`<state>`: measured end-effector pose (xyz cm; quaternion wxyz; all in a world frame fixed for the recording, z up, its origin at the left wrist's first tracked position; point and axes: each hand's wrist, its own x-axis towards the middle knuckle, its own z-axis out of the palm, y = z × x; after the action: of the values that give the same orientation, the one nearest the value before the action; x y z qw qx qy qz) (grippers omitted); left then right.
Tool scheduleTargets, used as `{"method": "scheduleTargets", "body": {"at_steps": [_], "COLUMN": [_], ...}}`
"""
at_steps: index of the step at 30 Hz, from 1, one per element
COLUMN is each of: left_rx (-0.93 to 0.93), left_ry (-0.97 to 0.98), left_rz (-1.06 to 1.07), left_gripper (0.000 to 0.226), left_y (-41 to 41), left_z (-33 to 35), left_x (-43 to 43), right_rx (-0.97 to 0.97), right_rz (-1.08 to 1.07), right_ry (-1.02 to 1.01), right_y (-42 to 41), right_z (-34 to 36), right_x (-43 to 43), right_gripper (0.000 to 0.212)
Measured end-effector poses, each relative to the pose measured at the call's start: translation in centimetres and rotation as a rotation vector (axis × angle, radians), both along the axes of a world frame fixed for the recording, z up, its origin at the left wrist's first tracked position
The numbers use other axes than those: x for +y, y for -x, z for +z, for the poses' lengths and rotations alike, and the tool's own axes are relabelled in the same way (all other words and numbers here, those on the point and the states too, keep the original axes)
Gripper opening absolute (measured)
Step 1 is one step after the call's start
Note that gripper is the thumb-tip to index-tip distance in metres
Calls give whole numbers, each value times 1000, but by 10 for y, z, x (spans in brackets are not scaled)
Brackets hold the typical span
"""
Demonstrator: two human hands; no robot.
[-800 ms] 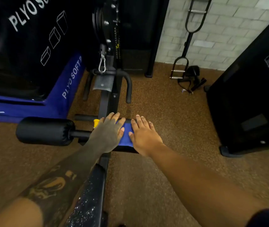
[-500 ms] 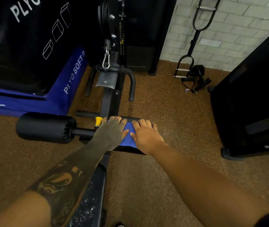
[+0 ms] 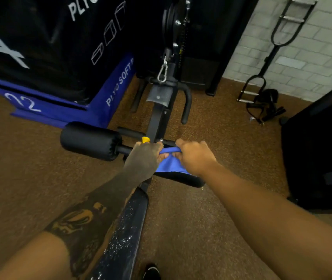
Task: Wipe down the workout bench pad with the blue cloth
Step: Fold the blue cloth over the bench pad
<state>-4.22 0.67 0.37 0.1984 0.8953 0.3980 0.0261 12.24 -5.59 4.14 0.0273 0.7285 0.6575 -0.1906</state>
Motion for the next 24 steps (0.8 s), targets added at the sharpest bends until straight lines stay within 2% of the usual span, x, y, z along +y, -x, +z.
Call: {"method": "scheduleTargets", "body": {"at_steps": [3, 5, 7, 12, 17, 22, 24], "left_rx": [-163, -256, -306, -363, -301, -259, -240], "left_ry": [190, 218, 267, 387, 403, 277, 232], "left_rz": [145, 234, 368, 589, 689, 859, 920], "left_gripper": [43, 36, 27, 28, 37, 49, 56], "left_y": [29, 46, 62, 110, 150, 160, 157], "left_z": [2, 6, 11, 12, 6, -10, -21], "left_x": [-4, -4, -3, -10, -24, -43, -52], "right_rx": [70, 163, 251, 403, 535, 624, 637], "right_rz": [40, 37, 44, 74, 114, 143, 147], "right_ry": [3, 24, 71, 127, 191, 258, 301], "right_y": [18, 31, 45, 82, 111, 127, 130], "right_z": [12, 16, 14, -4, -28, -55, -69], "right_x": [7, 10, 12, 14, 8, -1, -10], "right_gripper": [22, 20, 17, 23, 26, 29, 23]}}
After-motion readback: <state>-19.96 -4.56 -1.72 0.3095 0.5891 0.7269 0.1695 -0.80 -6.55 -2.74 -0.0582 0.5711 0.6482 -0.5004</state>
